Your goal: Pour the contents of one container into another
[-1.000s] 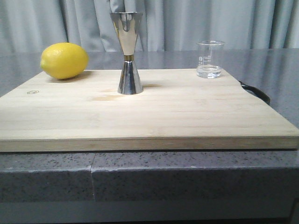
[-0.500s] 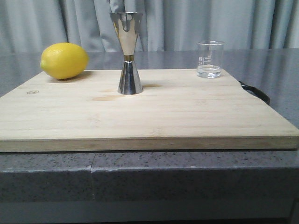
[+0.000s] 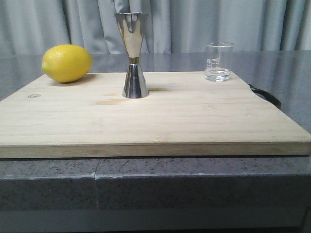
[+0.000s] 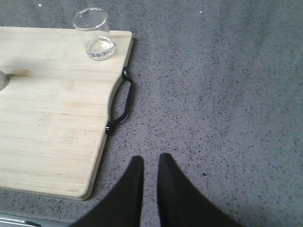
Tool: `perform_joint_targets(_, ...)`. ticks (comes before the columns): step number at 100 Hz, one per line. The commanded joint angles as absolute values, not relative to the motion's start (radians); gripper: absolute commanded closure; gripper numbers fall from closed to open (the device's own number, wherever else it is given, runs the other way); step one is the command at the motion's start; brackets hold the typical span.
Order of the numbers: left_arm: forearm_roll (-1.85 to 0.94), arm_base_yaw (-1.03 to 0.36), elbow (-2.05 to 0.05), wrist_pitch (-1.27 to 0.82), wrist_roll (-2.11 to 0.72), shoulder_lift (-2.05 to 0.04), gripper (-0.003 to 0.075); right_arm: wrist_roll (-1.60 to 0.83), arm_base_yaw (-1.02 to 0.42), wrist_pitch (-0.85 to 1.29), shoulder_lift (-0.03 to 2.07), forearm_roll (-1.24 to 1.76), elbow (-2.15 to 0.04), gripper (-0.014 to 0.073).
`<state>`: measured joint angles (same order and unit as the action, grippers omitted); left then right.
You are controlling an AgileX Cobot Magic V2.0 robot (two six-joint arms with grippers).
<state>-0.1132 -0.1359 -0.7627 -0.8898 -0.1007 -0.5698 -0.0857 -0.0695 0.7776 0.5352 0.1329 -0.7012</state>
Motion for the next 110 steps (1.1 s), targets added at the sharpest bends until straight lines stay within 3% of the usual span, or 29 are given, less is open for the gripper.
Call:
perform_joint_targets(1,-0.13,-0.133,-0.786,-0.805,-0.09,-0.573,0.0739,-0.089,-0.064,0.716,0.539,0.139,-0.726,0.0655)
perform_joint_targets(75,-0.135,-0.137,-0.751,-0.78,-0.09,-0.529,0.0739,-0.089,-0.064,0.693,0.539,0.139,-0.726,0.0669)
perform_joint_targets(110,-0.074,-0.097,-0.325,-0.343,-0.09,-0.218,0.0739,-0.089,-0.064,0.693,0.539,0.139,-0.726,0.0669)
